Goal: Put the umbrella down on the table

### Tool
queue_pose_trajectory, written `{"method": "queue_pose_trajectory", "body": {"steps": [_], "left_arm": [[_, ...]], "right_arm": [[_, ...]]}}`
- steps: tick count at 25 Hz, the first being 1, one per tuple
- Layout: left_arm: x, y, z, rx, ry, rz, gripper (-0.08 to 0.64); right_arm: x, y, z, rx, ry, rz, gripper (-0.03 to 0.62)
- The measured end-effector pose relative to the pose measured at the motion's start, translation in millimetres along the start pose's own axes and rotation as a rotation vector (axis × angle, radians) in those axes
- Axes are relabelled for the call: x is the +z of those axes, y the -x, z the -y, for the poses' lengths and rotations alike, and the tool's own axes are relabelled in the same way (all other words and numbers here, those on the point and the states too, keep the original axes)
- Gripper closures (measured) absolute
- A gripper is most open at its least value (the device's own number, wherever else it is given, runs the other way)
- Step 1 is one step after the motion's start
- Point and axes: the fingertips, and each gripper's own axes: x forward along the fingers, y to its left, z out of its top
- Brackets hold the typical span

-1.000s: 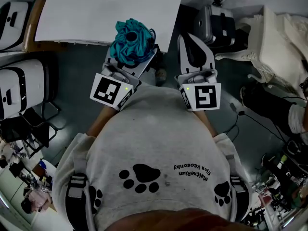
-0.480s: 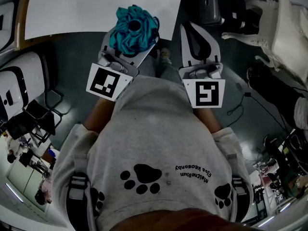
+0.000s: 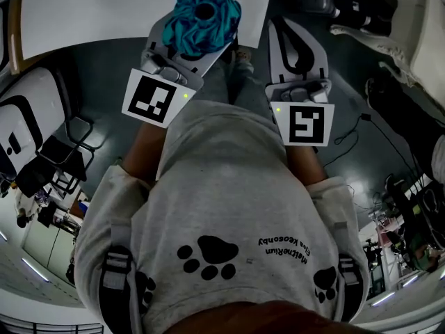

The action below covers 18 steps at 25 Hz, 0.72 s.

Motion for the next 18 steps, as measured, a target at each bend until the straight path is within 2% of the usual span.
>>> {"method": "queue_pose_trajectory", "body": {"steps": [8, 18], "left_arm": [[-20.0, -28.6, -33.3, -0.067, 0.034, -0.042, 0.291], [-17.6, -49.3, -56.1, -0.171, 0.089, -0.11, 0.291]], "right_arm": [[-29.9, -42.0, 12.8, -0.042, -0.007, -0.055, 0.551], [-34.2, -76.6, 12.0, -0.111, -0.041, -0.085, 0.551]]}}
